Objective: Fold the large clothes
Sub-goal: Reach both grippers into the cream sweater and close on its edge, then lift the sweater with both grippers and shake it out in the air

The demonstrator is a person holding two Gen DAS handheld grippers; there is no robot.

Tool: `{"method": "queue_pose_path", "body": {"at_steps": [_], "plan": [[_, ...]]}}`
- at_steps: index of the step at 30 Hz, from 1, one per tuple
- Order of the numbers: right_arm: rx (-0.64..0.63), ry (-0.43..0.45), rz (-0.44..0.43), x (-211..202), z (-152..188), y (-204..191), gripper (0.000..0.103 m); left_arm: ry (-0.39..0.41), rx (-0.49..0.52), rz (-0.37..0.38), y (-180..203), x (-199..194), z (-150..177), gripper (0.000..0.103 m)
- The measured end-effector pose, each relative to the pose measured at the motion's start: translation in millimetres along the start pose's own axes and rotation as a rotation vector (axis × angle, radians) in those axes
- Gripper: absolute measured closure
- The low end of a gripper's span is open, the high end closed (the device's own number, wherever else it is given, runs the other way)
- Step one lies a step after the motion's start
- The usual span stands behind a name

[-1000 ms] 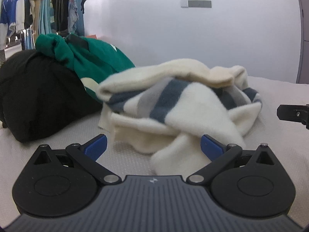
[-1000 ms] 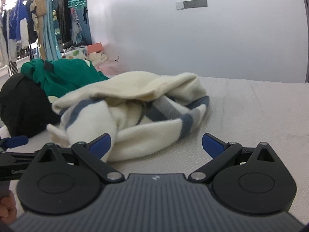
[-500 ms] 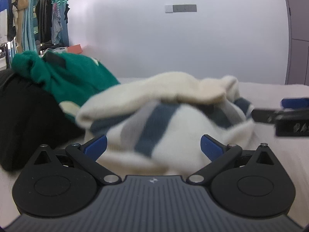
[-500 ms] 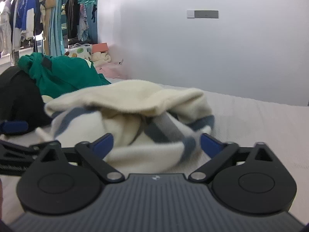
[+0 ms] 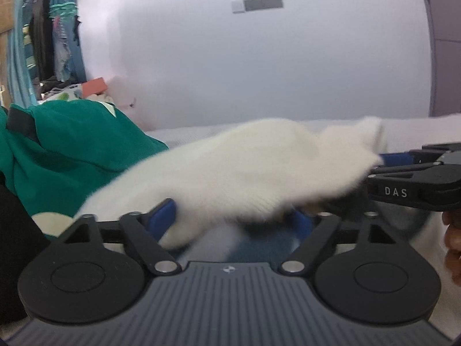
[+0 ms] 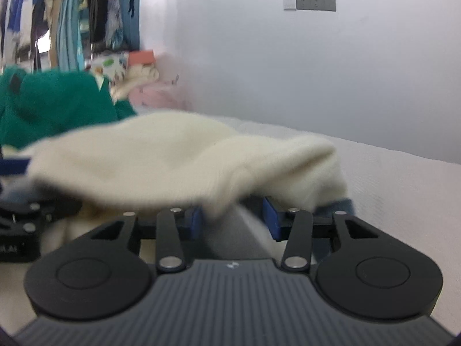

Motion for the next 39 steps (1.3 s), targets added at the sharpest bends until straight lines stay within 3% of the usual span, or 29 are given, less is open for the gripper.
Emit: {"method": "queue_pose_path", "body": {"at_steps": [4, 5, 8, 16, 25, 39], "plan": [[0.036, 0.017, 0.007, 20, -15, -2, 0.058, 0.017, -0.11, -0.001, -19, 12, -12, 0.063], [0.058, 0.015, -0.001, 22, -19, -2, 0.068, 0.028, -0.142, 0.001, -25, 11, -17, 0.072], [0.117, 0.031, 0.023, 17, -34, -2, 0.082, 0.071, -0.193, 0.004, -35, -3, -31, 0.077], [0.037, 0.144, 0.03, -68, -82, -20, 0.085, 0.164, -0.283, 0.016, -64, -89, -80, 0.08], [0.005, 0.274, 0.03, -210, -142, -42, 0.086, 0.312, -0.317, 0.059, -81, -267, -140, 0.08], [-0.055, 0.495, -0.057, -444, -226, -82, 0.092, 0.606, -0.296, 0.051, -93, -602, -227, 0.082]]}}
Point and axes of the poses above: each gripper's, at about its wrist camera, not at the fingertips, and x roughly the way its jaws point, y to its right, z to its underside, the point moved 3 cm from there along x, roughly the way its jaws point, and after that the axes turned 3 degrees about y, right-handed, at the moved point
